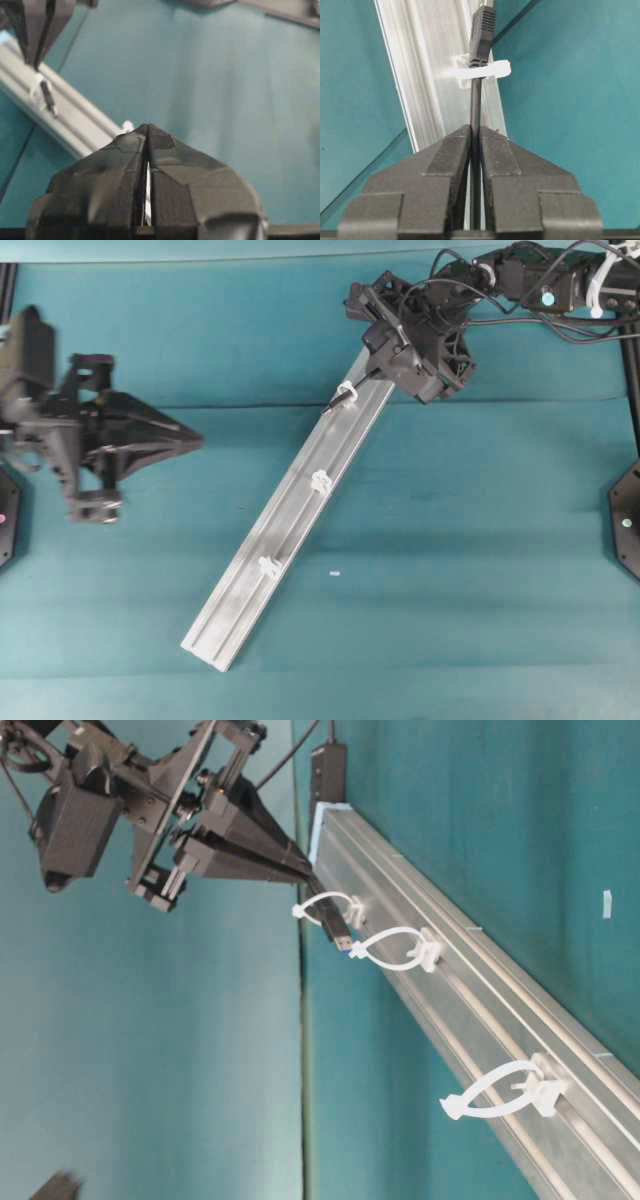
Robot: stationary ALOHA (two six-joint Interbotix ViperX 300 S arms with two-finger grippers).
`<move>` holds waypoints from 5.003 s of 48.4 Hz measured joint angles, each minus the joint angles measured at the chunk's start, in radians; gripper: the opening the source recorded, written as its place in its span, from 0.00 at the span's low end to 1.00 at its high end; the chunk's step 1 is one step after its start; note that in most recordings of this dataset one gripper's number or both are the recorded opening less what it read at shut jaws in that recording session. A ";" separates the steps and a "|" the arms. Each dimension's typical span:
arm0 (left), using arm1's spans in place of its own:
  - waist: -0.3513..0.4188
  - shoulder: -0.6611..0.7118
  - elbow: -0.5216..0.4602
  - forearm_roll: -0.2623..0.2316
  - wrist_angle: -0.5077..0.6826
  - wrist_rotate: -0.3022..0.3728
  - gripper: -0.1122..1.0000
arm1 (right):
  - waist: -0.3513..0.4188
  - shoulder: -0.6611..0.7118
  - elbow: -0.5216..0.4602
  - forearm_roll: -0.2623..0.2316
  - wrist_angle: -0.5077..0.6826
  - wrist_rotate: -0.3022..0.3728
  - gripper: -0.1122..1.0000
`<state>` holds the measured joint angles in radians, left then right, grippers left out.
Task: Pass the USB cable through three rings with both arms.
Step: 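Bring the left gripper to the plug emerging past the first ring, then grasp the cable behind the plug with the left gripper, open the right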
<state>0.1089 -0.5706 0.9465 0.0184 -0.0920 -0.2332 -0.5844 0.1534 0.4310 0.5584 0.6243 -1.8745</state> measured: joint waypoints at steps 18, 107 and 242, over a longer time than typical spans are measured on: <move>0.115 0.273 -0.094 0.000 -0.061 -0.072 0.96 | -0.002 0.003 -0.006 0.000 0.005 0.000 0.19; 0.155 0.821 -0.400 0.000 -0.175 -0.074 0.45 | 0.014 0.005 -0.006 0.014 0.003 0.000 0.19; 0.107 0.733 -0.360 0.000 -0.006 -0.181 0.19 | 0.169 -0.086 0.025 0.009 -0.127 0.287 0.87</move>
<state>0.2163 0.1626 0.5860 0.0184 -0.0982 -0.4142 -0.4157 0.0675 0.4556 0.5676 0.4970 -1.5877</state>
